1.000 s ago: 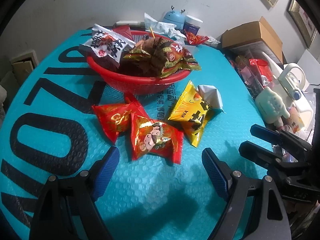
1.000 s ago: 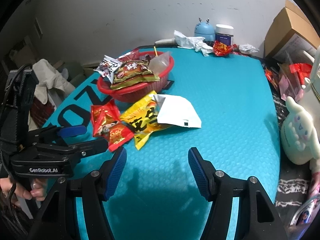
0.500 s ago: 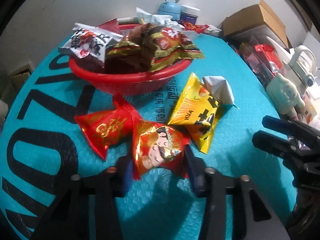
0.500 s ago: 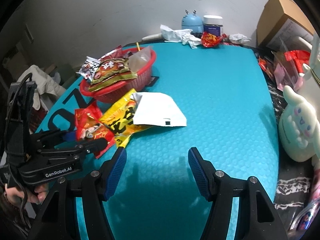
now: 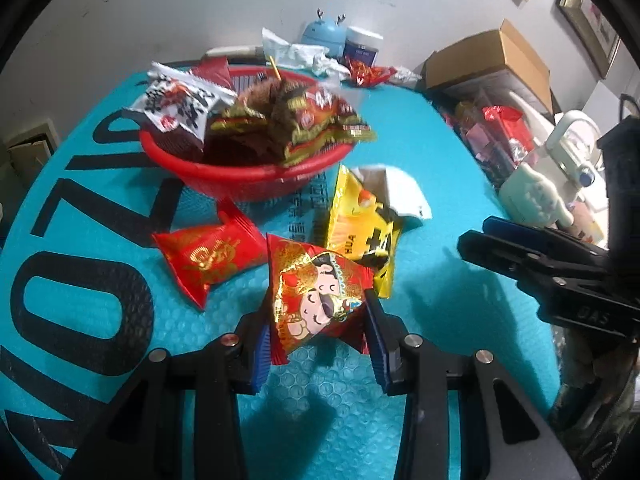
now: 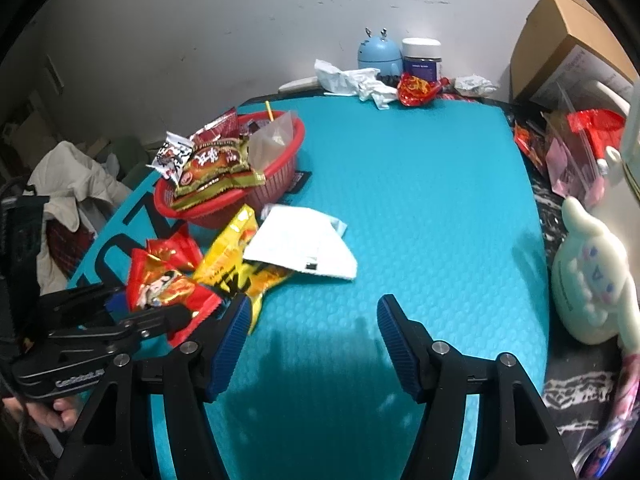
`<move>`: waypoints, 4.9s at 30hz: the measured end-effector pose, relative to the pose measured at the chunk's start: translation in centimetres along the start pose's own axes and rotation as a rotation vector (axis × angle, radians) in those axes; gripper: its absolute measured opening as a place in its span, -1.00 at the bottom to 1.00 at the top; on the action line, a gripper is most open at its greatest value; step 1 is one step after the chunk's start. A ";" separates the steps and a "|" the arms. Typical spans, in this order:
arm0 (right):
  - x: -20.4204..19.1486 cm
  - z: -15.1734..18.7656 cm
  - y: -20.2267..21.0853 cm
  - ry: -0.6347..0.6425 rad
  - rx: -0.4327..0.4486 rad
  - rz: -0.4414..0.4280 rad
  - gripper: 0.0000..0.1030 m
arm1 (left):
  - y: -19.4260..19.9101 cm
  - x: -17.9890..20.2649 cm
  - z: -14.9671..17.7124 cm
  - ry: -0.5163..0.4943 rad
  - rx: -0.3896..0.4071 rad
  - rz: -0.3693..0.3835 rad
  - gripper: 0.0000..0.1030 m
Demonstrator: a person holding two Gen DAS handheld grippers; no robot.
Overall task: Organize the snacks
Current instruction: 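Grasp the red-gold cartoon-face bag with the left tool while the right tool grasps the white packet, then lift the cartoon-face bag and white packet and carry both toward the red basket, then open both tools over the basket to drop the cartoon-face bag and white packet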
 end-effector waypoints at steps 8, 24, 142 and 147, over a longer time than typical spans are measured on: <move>-0.7 -2.6 -0.8 -0.009 0.025 -0.035 0.42 | 1.7 -0.9 -1.5 0.021 0.047 0.011 -0.24; 0.0 -4.0 -6.9 -0.015 -0.076 -0.023 0.31 | 0.8 -2.8 -2.7 0.052 0.046 -0.023 -0.24; -7.6 -11.6 8.7 0.222 0.265 0.058 0.04 | 13.9 0.9 -14.5 -0.132 0.468 -0.004 -0.26; -7.8 -15.2 7.2 0.220 0.278 0.037 0.04 | 13.1 0.0 -18.0 -0.110 0.490 -0.001 -0.26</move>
Point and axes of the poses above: each gripper's, at about its wrist camera, not at the fingertips, and y roughly against the way its jaws point, x to its right, z to its underside, the point moved 10 cm from there along -y, roughly the way its jaws point, and after that the axes turned 5 degrees about -z, right-handed, at the moved point
